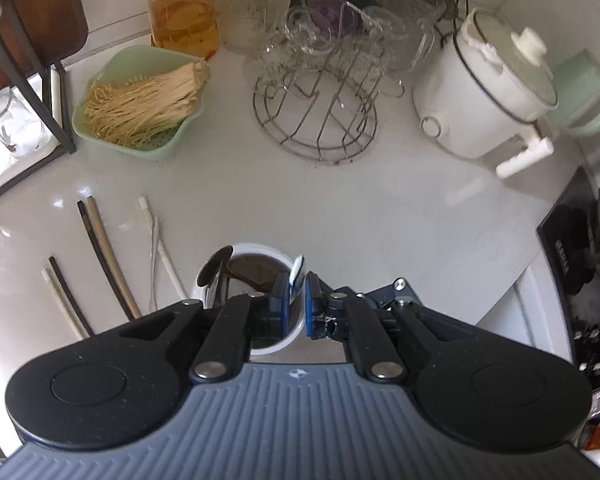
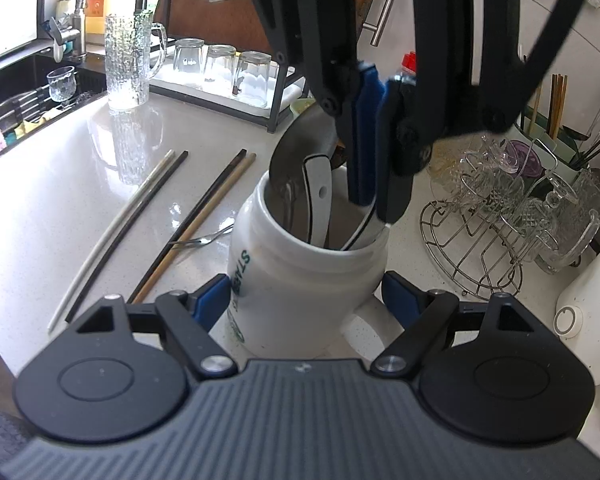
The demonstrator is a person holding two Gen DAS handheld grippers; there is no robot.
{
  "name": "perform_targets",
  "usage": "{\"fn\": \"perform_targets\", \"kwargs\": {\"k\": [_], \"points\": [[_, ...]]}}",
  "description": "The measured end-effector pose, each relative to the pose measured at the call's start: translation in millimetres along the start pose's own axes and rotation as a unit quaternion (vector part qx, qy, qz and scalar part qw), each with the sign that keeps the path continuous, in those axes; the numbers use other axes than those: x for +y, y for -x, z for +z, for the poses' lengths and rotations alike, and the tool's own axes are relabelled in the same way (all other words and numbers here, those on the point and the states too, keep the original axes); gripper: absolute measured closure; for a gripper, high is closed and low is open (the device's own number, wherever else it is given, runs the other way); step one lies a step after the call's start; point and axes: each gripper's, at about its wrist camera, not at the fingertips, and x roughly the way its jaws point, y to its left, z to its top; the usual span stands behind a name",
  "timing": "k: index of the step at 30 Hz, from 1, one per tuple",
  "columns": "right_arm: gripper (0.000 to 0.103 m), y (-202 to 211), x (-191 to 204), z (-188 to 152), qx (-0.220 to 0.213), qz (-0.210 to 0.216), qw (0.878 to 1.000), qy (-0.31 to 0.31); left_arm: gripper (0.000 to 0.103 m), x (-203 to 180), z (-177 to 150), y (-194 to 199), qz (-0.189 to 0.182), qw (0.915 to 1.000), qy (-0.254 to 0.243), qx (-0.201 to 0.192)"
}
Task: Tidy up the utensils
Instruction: 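Open the left tool to release the spoon and withdraw it, then move the left tool over the metal fork and close on it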
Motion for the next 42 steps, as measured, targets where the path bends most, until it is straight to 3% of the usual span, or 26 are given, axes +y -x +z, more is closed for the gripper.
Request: {"fn": "perform_targets", "kwargs": {"k": [6, 20, 23, 25, 42], "points": [[0.019, 0, 1, 0, 0.000, 0.001, 1.000, 0.003, 0.077, 11, -8, 24, -0.007, 0.9988, 0.025, -0.042], [0.019, 1, 0, -1, -0.002, -0.001, 1.000, -0.008, 0.075, 39, -45, 83, 0.028, 0.9871, 0.079, -0.137], [0.020, 2, 0, -1, -0.001, -0.002, 1.000, -0.014, 0.066, 50, -56, 90, 0.039, 0.9834, 0.095, -0.150], [0.020, 3, -1, -2, -0.002, -0.002, 1.000, -0.019, 0.061, 58, -63, 89, 0.040, 0.9817, 0.107, -0.152], [0.025, 10, -8, -5, -0.004, 0.012, 0.999, -0.033, 0.061, 100, -115, 34, 0.053, 0.9751, 0.154, -0.150]]}}
